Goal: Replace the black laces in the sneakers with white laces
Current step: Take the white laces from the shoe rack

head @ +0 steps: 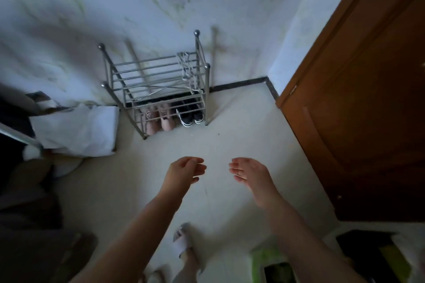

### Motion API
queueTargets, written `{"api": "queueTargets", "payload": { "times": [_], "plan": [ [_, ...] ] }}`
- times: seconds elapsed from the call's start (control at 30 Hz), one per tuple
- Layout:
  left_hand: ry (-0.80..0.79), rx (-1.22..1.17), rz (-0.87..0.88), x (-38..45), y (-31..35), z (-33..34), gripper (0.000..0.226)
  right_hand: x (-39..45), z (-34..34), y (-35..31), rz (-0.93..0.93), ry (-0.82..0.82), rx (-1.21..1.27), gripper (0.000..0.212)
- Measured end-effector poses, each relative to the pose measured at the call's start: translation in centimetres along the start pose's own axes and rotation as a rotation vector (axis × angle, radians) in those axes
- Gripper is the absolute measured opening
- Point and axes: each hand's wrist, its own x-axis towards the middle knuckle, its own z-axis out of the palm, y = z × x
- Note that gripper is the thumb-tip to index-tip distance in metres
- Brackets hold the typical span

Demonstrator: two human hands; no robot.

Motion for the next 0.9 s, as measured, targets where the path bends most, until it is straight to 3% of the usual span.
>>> {"api": "queueTargets", "payload": {
  "times": [0.3,0.47,0.6,0.77,0.9],
  "plan": [
    [-0.005,0.053,0.021,13.3,9.9,-7.9,0.018,9.8,11.9,-8.7,0.005,-0.017,-0.085,0.007],
    [0.019,0.171,-0.002,22.3,13.8,-8.8,0.023,18.6,14.2,-13.2,0.046,-0.005,-0.151,0.007],
    [0.034,0.289,-0.025,31.4,16.9,-9.2,0.009,27.8,16.3,-16.8,0.103,-0.046,-0.198,0.015],
    [0.046,0.355,-0.14,42.2,20.5,-8.1,0.019,38.5,19.9,-20.7,0.161,0.013,-0.362,0.031],
    [-0.012,0.35,-0.207,49.0,22.3,-7.1,0.011,45.6,22.6,-22.3,0.157,0.048,-0.468,0.024]
  ]
}}
